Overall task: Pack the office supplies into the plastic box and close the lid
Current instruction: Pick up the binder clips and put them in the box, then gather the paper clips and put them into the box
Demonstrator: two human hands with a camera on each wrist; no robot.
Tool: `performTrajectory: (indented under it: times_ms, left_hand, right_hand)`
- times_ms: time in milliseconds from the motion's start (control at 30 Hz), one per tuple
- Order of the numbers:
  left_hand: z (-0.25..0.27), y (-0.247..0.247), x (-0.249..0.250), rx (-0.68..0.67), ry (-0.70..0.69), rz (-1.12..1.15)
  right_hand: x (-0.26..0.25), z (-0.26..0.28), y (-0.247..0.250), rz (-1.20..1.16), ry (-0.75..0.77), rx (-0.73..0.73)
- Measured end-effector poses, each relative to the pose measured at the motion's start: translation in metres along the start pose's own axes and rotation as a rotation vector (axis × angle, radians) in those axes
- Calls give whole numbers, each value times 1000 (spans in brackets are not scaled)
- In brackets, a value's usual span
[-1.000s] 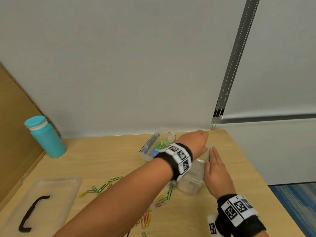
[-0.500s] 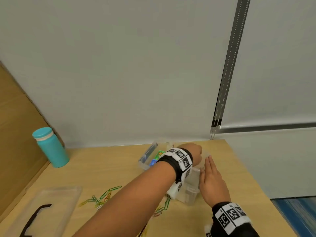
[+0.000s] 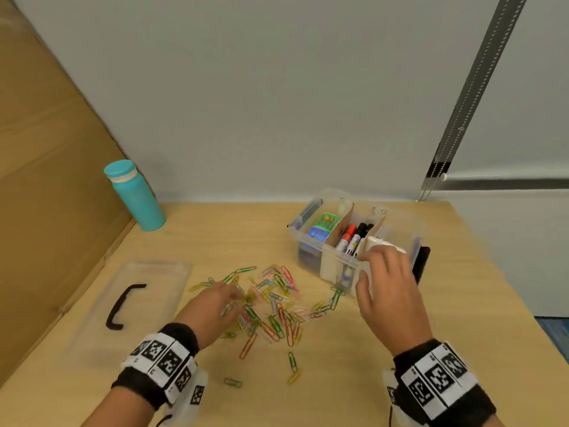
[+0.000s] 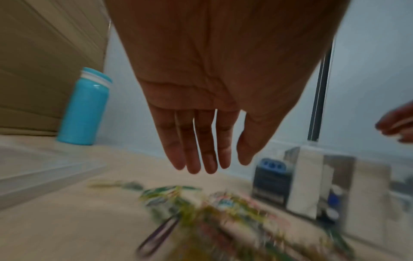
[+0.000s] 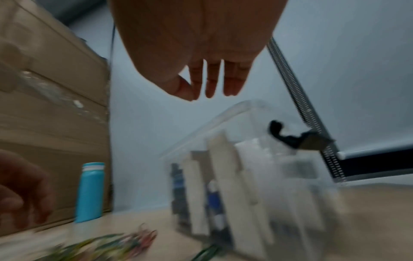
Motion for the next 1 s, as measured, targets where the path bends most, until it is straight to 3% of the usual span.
performTrajectory:
  times_ms: [100,200,300,433,567,667,767,833,900,1000]
  left_hand:
    - [20,-34,-27,-185,39,46]
    - [36,-68,-35,-424,37,159]
    - [41,-86,-30,-519,11,167]
    - [26,-89,-16,-479,-32,259]
    - [13,-76,1,-320,-140,227]
    - [3,-44,-5,-73,-187,170]
    - [-15,-2,-42,204,-76,206]
    - [-30,-2,-71,169,54,174]
    - [-38,-22,-84,18,125,102]
    - [-35,-53,-70,-122,52,34]
  right_hand:
    - [-26,18,-44,-101,79,-226]
    - [-14,35,-101,-114,-28,-519]
    - [-4,42,-137,-64,-158,-716]
    - [-13,53,-160,-47,-288,-836]
    - [-47,68,-160,-132,-194,-821]
    - [-61,69,-144,-252,-181,-746]
    - [-57,69,-125,-214,-247,-695]
    - [-51,81,-125,-196,-355,-792]
    - [-50,96,-132,-202,-437,-917]
    - [-50,97,-141,-255,-515,-897]
Point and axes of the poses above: each hand's wrist, its own z-axis away from the middle knuckle, its own y-axis out of the back of the hand, x = y × z, the point moved 9 cm from there along -z, towards the middle knuckle, and after that the axes turned 3 degrees about y, right-handed, at the moved point
